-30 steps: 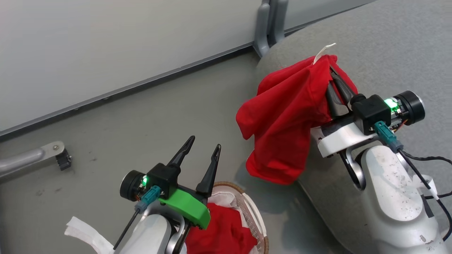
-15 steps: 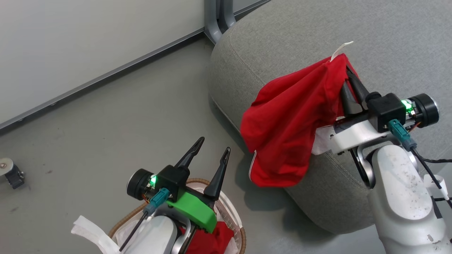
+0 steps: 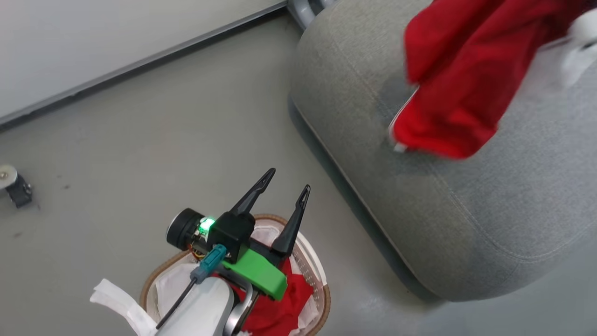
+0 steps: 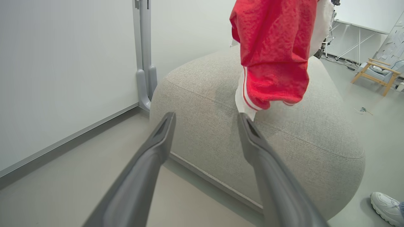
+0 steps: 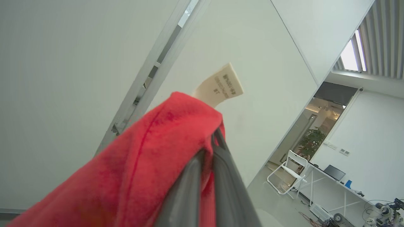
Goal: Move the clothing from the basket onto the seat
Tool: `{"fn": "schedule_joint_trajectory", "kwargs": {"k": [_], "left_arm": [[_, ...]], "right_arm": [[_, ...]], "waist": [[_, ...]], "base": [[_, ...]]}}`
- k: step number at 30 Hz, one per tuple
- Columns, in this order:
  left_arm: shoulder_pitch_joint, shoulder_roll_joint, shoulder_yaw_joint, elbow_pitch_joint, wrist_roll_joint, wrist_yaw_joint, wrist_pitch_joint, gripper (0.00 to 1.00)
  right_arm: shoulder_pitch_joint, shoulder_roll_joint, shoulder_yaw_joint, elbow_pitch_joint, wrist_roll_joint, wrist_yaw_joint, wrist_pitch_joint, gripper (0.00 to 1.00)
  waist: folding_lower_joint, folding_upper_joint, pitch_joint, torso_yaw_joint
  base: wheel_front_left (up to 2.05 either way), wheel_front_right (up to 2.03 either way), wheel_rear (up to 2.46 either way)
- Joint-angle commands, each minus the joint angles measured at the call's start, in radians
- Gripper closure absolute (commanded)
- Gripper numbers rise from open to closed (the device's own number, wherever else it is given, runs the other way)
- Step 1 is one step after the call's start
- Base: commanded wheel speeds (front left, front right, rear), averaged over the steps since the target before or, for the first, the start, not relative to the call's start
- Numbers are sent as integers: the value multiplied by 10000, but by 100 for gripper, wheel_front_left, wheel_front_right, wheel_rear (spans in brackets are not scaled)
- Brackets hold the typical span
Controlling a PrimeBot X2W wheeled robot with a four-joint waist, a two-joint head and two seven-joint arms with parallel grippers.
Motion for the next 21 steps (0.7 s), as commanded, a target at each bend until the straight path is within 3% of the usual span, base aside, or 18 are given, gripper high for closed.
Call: {"fn": "schedule_joint_trajectory", "kwargs": {"k": [1, 6, 12, 21], "left_arm": [[-214, 130, 30, -63, 122, -29, -5, 0], [-548, 243, -14, -223, 380, -28, -7, 0], [-974, 220, -22, -525, 622, -28, -5, 0], [-1636, 275, -105, -662, 863, -20, -7, 0]], "right_arm": [[-657, -445, -215, 158, -143, -14, 1, 100], [-2453, -1798, -929, 684, -440, -14, 345, 100], [-3431, -2405, -1293, 1474, -459, -14, 522, 100], [-3450, -1785, -1530, 2706, -698, -14, 166, 100]], "waist": [[0, -1, 634, 497], [0, -1, 1422, 1030], [0, -1, 2320, 1481], [0, -1, 3399, 1928]], "base": [[0, 0, 0], [0, 0, 0], [0, 0, 0], [0, 0, 0]]}}
